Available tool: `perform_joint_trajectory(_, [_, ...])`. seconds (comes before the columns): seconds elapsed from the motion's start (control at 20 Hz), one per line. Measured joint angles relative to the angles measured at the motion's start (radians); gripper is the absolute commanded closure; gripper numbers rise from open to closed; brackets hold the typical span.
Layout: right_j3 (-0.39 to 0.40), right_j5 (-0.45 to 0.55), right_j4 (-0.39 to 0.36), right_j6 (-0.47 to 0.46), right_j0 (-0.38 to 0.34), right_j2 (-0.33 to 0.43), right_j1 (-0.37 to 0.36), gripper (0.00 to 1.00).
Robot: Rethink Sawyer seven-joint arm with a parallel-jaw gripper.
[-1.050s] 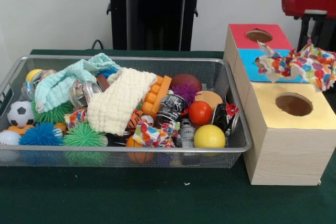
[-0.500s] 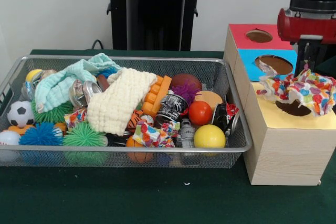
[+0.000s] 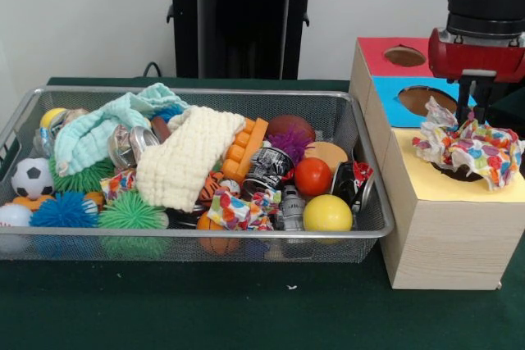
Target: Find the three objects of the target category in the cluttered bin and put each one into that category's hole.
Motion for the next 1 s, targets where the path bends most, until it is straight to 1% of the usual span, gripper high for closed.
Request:
perform_joint_trajectory(0.85, [0.0,0.004,0.0,0.0,0.0,-0.001,0.001,1.0])
perform_joint_trajectory(0.9, [0.0,0.004,0.0,0.0,0.0,-0.001,0.002,0.0])
perform_joint_trajectory(1.0, [0.0,0.004,0.0,0.0,0.0,-0.001,0.002,0.0])
